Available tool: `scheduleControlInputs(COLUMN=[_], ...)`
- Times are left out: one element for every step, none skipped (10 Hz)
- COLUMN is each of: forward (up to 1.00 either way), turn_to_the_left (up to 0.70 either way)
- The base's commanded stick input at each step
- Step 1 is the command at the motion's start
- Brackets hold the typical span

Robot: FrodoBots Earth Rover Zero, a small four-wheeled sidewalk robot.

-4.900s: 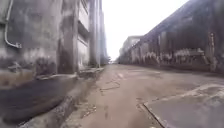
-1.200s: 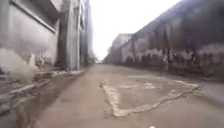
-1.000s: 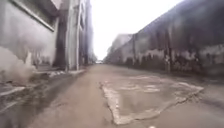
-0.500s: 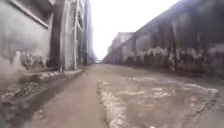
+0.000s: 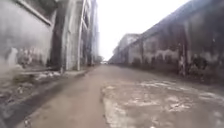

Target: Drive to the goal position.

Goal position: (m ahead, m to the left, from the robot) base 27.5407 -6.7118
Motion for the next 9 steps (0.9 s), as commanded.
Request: scheduleControlInputs(forward=[0.70,0.70,0.70,0.70,0.70,0.70,0.70,0.70,0.70], turn_to_the_left=[0.00,0.00,0.00,0.00,0.00,0.00,0.00,0.00,0.00])
